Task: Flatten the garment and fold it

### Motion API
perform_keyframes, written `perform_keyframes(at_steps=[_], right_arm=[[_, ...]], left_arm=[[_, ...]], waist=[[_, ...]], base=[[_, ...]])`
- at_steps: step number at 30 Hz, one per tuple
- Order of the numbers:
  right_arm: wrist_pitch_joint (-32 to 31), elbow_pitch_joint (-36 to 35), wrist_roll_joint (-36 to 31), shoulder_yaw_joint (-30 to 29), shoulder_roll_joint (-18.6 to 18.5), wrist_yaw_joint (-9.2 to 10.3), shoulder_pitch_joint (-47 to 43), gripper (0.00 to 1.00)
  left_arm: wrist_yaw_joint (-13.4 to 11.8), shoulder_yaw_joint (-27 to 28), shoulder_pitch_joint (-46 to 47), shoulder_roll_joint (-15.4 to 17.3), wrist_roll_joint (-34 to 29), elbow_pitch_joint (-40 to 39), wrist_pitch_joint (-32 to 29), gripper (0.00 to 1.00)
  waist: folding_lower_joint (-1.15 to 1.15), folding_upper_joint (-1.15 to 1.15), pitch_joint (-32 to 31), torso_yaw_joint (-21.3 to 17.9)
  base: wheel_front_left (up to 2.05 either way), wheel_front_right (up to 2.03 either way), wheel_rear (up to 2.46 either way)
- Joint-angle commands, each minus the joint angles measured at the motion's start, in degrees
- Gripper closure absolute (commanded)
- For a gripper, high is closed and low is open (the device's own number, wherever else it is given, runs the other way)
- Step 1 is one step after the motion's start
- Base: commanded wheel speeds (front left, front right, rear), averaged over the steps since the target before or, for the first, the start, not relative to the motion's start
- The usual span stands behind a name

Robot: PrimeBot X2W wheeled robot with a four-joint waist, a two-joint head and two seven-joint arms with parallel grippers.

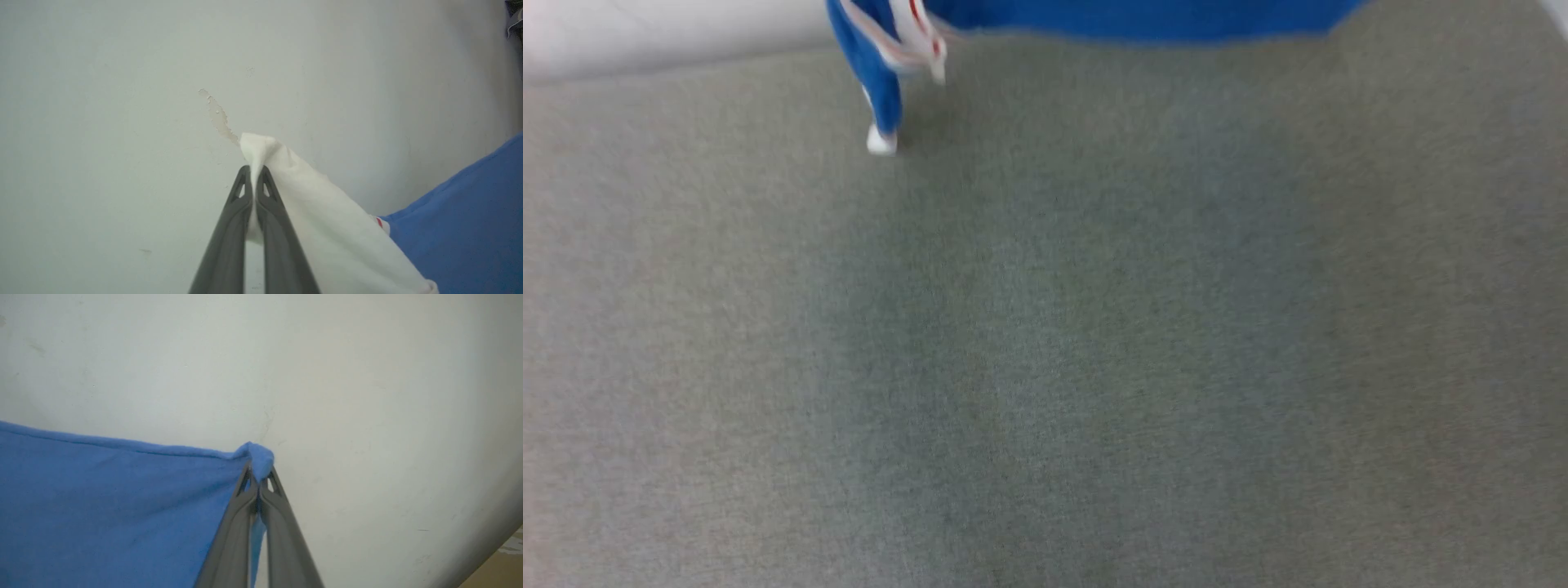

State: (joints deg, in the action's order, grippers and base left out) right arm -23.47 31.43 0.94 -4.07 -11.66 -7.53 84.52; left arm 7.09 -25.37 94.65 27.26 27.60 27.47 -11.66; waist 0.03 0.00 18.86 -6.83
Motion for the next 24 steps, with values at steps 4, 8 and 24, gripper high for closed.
perform_keyframes(at_steps=[4,8,24], right_arm=[[2.9,0.8,-2.0,-0.6,-0.1,0.04,5.0,1.00],[5.1,2.5,-3.0,-0.2,-0.1,0.04,6.8,1.00],[11.2,5.5,-1.4,1.8,-3.4,0.04,8.9,1.00]], left_arm=[[0.4,-0.6,5.2,-1.0,-0.7,1.3,2.7,1.00],[0.4,-1.1,7.0,-1.5,-0.4,2.8,5.4,1.00],[0.4,-9.9,5.4,3.7,9.2,-2.6,12.8,1.00]], waist=[[-0.03,0.00,10.6,1.8],[-0.03,0.00,13.6,2.3],[-0.03,0.00,24.3,4.3]], base=[[0.00,0.00,0.00],[0.00,0.00,0.00],[0.00,0.00,0.00]])
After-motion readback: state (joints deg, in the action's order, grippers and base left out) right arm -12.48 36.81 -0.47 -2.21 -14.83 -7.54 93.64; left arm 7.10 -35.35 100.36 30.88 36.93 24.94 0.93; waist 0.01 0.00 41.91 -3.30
